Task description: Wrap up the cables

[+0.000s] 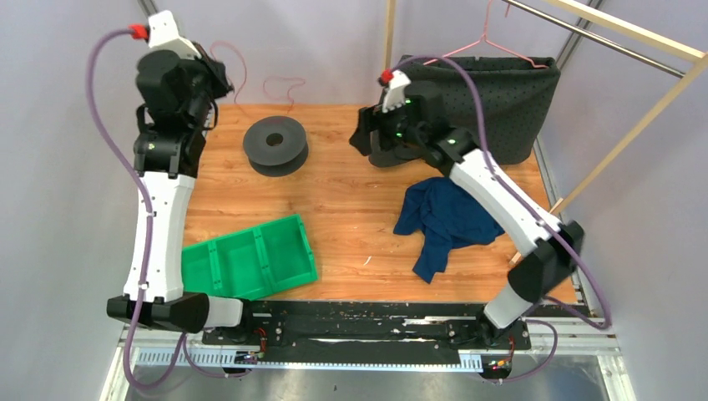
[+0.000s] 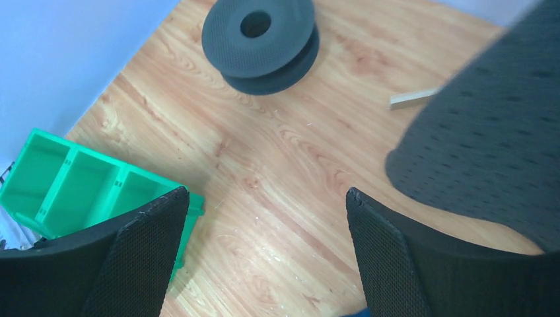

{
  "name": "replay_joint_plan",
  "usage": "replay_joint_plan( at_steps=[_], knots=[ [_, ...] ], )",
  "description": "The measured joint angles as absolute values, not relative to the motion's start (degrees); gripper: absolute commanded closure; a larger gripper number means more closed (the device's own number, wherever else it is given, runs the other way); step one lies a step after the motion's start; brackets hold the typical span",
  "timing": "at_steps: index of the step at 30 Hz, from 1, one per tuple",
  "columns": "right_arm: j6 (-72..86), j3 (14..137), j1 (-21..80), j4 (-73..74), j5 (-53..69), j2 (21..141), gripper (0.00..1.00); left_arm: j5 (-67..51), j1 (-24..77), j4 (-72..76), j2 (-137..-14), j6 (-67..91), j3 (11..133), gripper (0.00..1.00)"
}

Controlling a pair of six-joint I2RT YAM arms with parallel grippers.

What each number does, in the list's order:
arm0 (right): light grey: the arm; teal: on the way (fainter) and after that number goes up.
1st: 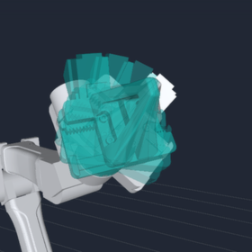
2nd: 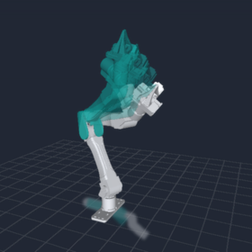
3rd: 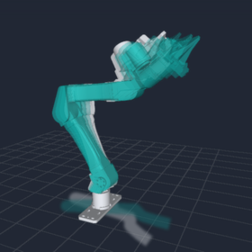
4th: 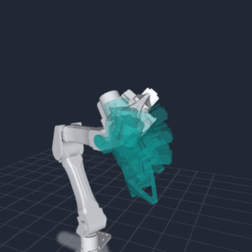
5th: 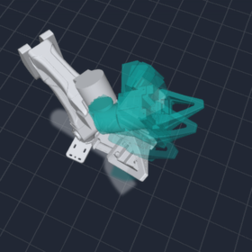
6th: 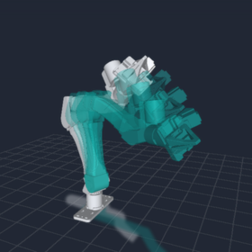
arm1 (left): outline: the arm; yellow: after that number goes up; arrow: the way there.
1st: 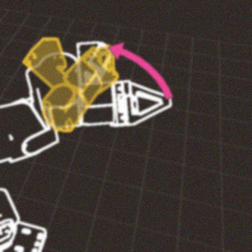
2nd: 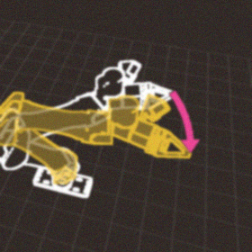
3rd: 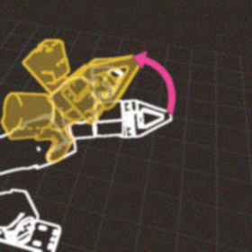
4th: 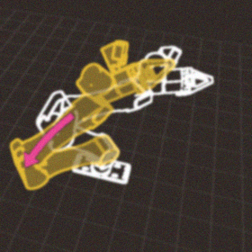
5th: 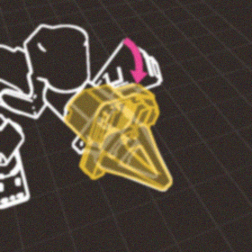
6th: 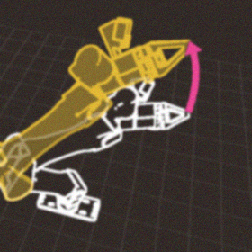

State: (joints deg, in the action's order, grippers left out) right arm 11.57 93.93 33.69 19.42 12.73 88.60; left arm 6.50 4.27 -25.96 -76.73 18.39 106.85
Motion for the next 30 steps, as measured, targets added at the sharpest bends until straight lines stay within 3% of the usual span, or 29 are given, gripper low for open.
replay_joint_plan(
  at_steps=[6, 12, 16, 23, 30],
  knots=[
    [15.3, 101.4, 36.3, 18.9, 15.0, 104.0, 0.11, 13.1, 4.3, -32.2, -70.0, 18.5, 89.3, 1.00],
    [22.9, 109.9, 36.7, 17.3, 16.4, 116.0, 0.12, 16.8, 4.3, -35.1, -57.1, 20.1, 79.2, 1.00],
    [30.4, 112.7, 36.8, 11.4, 16.5, 122.2, 0.22, 19.1, 4.3, -36.0, -47.8, 24.5, 72.2, 1.00],
    [41.2, 114.1, 38.1, -6.8, 16.3, 133.6, 0.24, 22.5, 4.3, -38.4, -41.9, 25.3, 74.3, 1.00],
    [48.2, 123.0, 40.7, -10.9, 12.8, 143.8, 0.19, 21.7, 4.3, -40.4, -42.0, 25.5, 76.0, 1.00]
  ],
)
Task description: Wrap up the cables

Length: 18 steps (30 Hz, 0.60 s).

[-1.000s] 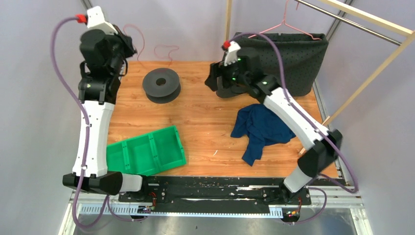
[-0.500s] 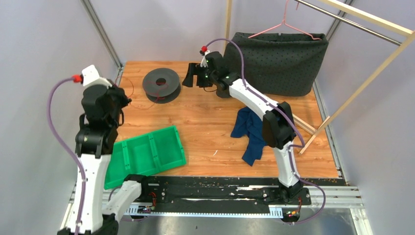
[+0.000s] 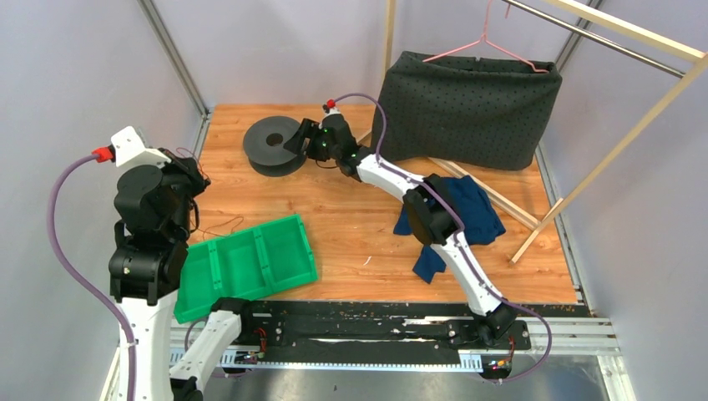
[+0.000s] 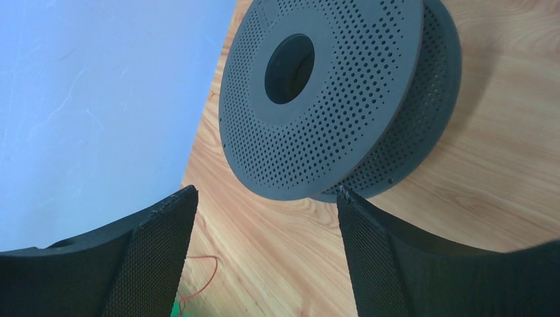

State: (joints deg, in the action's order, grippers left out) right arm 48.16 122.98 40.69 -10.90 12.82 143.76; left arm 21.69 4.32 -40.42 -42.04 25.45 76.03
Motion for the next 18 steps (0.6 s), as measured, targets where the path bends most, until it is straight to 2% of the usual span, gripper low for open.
replay_joint_plan(
  at_steps=[10, 18],
  knots=[
    [53.4, 129.8, 41.0, -10.9, 9.3, 149.8, 0.13, 20.5, 4.3, -43.5, -43.1, 25.5, 76.6, 1.00],
    [55.8, 133.4, 41.0, -10.7, 8.5, 153.6, 0.13, 20.6, 4.3, -43.9, -43.8, 25.2, 76.6, 1.00]
  ],
)
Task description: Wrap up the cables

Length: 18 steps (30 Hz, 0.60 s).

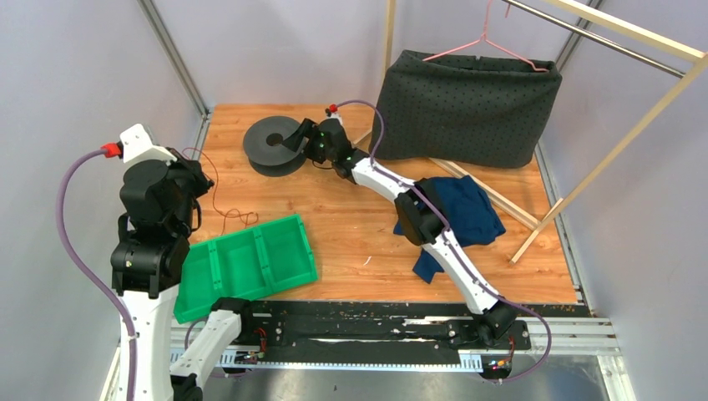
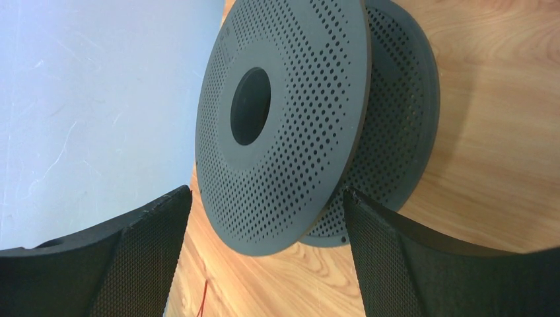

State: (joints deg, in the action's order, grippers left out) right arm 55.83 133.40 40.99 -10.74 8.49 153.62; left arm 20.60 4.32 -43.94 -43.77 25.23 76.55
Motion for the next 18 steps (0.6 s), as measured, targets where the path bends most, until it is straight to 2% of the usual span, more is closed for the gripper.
replay_joint_plan(
  at_steps=[7, 15, 18],
  knots=[
    [59.0, 140.0, 41.0, -11.2, 8.5, 159.5, 0.14, 20.8, 4.3, -44.1, -43.9, 24.6, 76.6, 1.00],
    [63.9, 141.1, 40.5, -15.8, 9.3, 163.2, 0.46, 21.0, 4.3, -44.3, -44.1, 24.0, 76.6, 1.00],
    [64.9, 141.0, 40.2, -17.7, 10.3, 163.4, 0.63, 21.0, 4.3, -44.3, -44.2, 24.0, 76.6, 1.00]
  ],
)
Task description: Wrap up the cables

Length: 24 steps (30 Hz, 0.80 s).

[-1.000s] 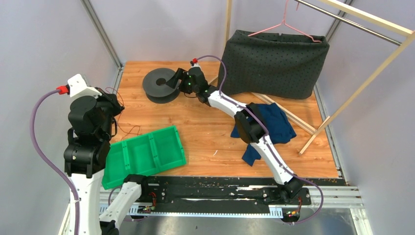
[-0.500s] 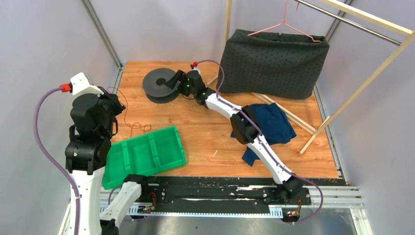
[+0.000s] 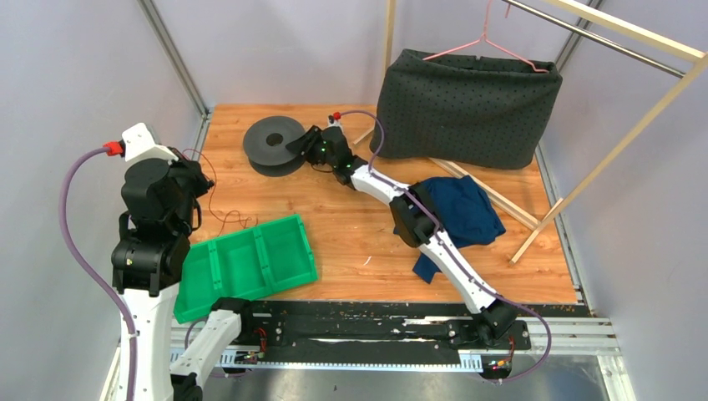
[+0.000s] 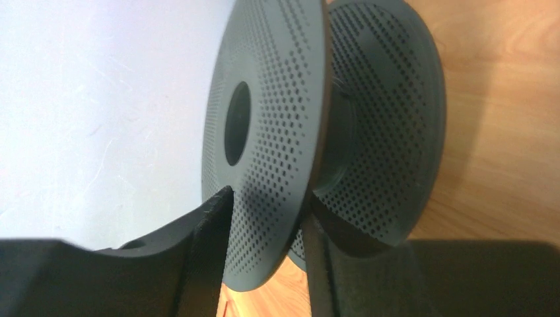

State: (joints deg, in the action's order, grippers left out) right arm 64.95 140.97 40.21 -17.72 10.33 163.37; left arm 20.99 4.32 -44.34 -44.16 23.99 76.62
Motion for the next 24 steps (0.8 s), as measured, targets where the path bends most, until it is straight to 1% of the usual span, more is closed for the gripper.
replay_joint_plan(
  at_steps=[4, 6, 10, 16, 21, 24],
  knots=[
    [66.0, 136.7, 39.6, -22.7, 11.9, 161.8, 0.90, 21.0, 4.3, -44.3, -44.2, 24.0, 76.6, 1.00],
    [67.1, 132.8, 39.4, -26.0, 13.1, 159.7, 0.98, 20.9, 4.3, -44.3, -44.2, 24.0, 76.6, 1.00],
    [64.7, 124.4, 39.4, -28.0, 15.7, 151.2, 0.99, 20.6, 4.3, -44.3, -44.4, 24.1, 76.6, 1.00],
    [50.5, 106.4, 39.4, -19.3, 16.0, 131.9, 0.99, 19.9, 4.3, -44.2, -45.4, 24.4, 76.6, 1.00],
    [33.8, 102.2, 39.9, -5.5, 12.9, 119.3, 0.99, 17.7, 4.3, -43.1, -47.3, 24.6, 76.6, 1.00],
    [23.2, 100.4, 41.0, 1.9, 7.7, 111.7, 0.99, 15.9, 5.1, -43.7, -51.2, 23.9, 78.9, 1.00]
  ],
)
